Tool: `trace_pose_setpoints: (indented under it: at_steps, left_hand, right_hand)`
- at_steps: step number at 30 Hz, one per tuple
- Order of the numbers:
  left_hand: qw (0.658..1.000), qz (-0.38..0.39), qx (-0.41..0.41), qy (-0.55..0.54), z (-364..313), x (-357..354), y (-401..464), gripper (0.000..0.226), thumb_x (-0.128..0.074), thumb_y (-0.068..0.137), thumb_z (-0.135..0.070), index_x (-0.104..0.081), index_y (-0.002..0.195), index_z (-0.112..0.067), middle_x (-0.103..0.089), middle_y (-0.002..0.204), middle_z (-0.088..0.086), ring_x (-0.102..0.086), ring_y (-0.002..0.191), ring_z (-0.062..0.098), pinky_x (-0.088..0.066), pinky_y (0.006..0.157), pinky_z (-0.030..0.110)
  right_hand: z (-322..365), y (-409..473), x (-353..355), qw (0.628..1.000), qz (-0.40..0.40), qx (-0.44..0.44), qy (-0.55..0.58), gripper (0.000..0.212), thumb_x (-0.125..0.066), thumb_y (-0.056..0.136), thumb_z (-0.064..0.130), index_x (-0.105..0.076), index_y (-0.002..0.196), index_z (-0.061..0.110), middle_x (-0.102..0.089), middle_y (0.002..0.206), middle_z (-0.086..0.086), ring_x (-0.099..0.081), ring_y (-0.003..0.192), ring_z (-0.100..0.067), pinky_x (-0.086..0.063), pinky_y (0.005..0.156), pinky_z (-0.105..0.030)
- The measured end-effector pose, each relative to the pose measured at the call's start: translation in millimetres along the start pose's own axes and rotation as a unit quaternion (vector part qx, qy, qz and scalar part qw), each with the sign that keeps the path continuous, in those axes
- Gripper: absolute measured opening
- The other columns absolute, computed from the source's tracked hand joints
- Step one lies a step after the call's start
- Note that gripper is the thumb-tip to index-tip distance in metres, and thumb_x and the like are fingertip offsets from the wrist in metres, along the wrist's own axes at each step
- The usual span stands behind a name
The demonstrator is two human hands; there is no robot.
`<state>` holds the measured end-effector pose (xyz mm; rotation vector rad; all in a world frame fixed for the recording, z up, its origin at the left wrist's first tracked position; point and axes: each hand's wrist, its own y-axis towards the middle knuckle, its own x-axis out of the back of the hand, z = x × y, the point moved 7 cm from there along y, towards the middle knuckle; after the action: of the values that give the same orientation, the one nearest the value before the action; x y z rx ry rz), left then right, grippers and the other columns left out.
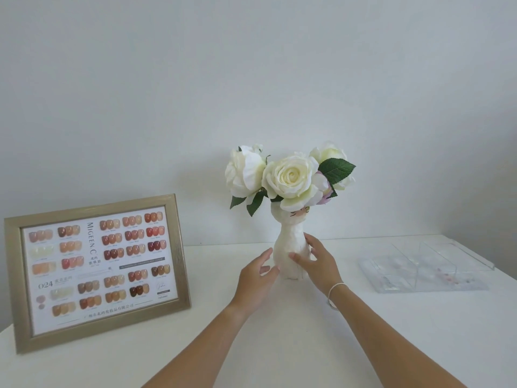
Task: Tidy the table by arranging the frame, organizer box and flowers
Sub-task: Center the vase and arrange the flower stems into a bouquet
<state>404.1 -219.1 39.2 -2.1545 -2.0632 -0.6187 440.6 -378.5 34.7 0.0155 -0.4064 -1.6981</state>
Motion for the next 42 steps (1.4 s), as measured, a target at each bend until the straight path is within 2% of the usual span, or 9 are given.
trace_pose_setpoints:
  at_steps: [6, 13, 17, 22, 27, 29, 33, 39, 42]
  left_hand:
    - [1.0, 0.008, 0.021, 0.008, 4.4, -10.2, 17.1, 0.051, -0.05, 0.091, -0.023, -0.035, 0.14, -0.028, -0.053, 0.134, 0.016, -0.051, 0.123, 0.025, -0.043, 0.086, 0.024]
    - [1.0, 0.009, -0.003, -0.014, 5.2, -13.0, 19.7, 0.05, -0.049, 0.091, -0.02, -0.05, 0.08, -0.069, -0.066, 0.074, -0.01, -0.053, 0.064, 0.0, -0.038, 0.057, 0.004]
    - [1.0, 0.021, -0.005, -0.017, 5.7, -14.4, 19.0, 0.04, -0.047, 0.092, -0.02, -0.045, 0.117, -0.051, -0.069, 0.068, -0.013, -0.051, 0.051, -0.009, -0.036, 0.052, 0.002]
    - [0.999, 0.024, -0.005, -0.023, 5.6, -12.8, 19.3, 0.034, -0.045, 0.092, -0.015, -0.052, 0.1, -0.048, -0.058, 0.044, -0.014, -0.045, 0.045, -0.003, -0.033, 0.048, 0.004]
    - [0.999, 0.012, 0.015, -0.029, 11.5, -3.0, 18.9, 0.041, -0.047, 0.092, -0.017, -0.048, 0.13, -0.032, -0.073, 0.09, -0.013, -0.065, 0.081, 0.004, -0.04, 0.066, 0.004]
    - [0.999, 0.005, 0.022, -0.027, 14.4, 0.8, 20.3, 0.048, -0.049, 0.092, -0.018, -0.04, 0.138, -0.026, -0.059, 0.122, 0.009, -0.053, 0.119, 0.018, -0.042, 0.084, 0.016]
    - [0.999, 0.01, 0.029, -0.015, 18.3, 1.3, 23.4, 0.051, -0.048, 0.093, -0.02, -0.035, 0.142, -0.024, -0.046, 0.134, 0.018, -0.04, 0.129, 0.03, -0.04, 0.097, 0.026]
    - [0.999, 0.003, 0.029, -0.017, 19.1, 2.5, 23.5, 0.051, -0.047, 0.092, -0.019, -0.035, 0.141, -0.027, -0.049, 0.131, 0.018, -0.043, 0.124, 0.031, -0.048, 0.086, 0.026]
    - [1.0, 0.004, 0.029, -0.009, 20.7, 3.1, 22.4, 0.051, -0.047, 0.093, -0.02, -0.033, 0.142, -0.026, -0.072, 0.073, -0.014, -0.064, 0.073, 0.001, -0.034, 0.053, 0.006]
  right_hand:
    - [-2.5, 1.9, 0.2, 1.0, 0.002, -0.004, 0.01, 0.057, -0.068, 0.077, 0.034, -0.045, 0.129, 0.032, -0.052, 0.122, 0.011, -0.046, 0.109, -0.008, -0.038, 0.084, -0.024]
    - [-3.6, 2.2, 0.3, 1.0, 0.004, -0.006, 0.009, 0.057, -0.068, 0.078, 0.033, -0.044, 0.13, 0.033, -0.052, 0.125, 0.01, -0.047, 0.112, -0.01, -0.037, 0.079, -0.02]
    - [-5.6, -0.1, 0.3, 1.0, 0.013, -0.01, 0.001, 0.065, -0.067, 0.08, 0.032, -0.036, 0.137, 0.035, -0.045, 0.14, 0.006, -0.04, 0.129, -0.014, -0.034, 0.091, -0.022]
    - [-4.8, -3.9, -4.3, 1.0, 0.017, -0.012, 0.017, 0.067, -0.066, 0.08, 0.028, -0.034, 0.138, 0.035, -0.042, 0.144, 0.004, -0.035, 0.134, -0.015, -0.032, 0.096, -0.023]
    - [-2.3, -2.6, -13.7, 0.999, 0.026, -0.007, 0.017, 0.066, -0.067, 0.081, 0.027, -0.035, 0.138, 0.035, -0.043, 0.143, 0.005, -0.037, 0.133, -0.015, -0.032, 0.095, -0.023]
    - [-1.7, -2.3, -17.2, 0.999, 0.029, -0.005, 0.02, 0.066, -0.067, 0.08, 0.027, -0.035, 0.137, 0.035, -0.043, 0.142, 0.005, -0.037, 0.132, -0.015, -0.032, 0.097, -0.023]
    - [-1.3, -1.2, -20.6, 1.0, 0.026, 0.001, 0.016, 0.066, -0.067, 0.08, 0.027, -0.035, 0.138, 0.034, -0.042, 0.143, 0.005, -0.036, 0.133, -0.014, -0.031, 0.101, -0.026]
    - [-1.7, -0.7, -20.8, 1.0, 0.026, 0.002, 0.006, 0.067, -0.067, 0.081, 0.028, -0.034, 0.139, 0.034, -0.04, 0.145, 0.004, -0.034, 0.135, -0.014, -0.028, 0.1, -0.022]
    - [0.5, -3.1, -20.6, 1.0, 0.029, -0.001, 0.0, 0.068, -0.066, 0.081, 0.029, -0.031, 0.14, 0.034, -0.038, 0.147, 0.005, -0.032, 0.136, -0.014, -0.027, 0.099, -0.021]
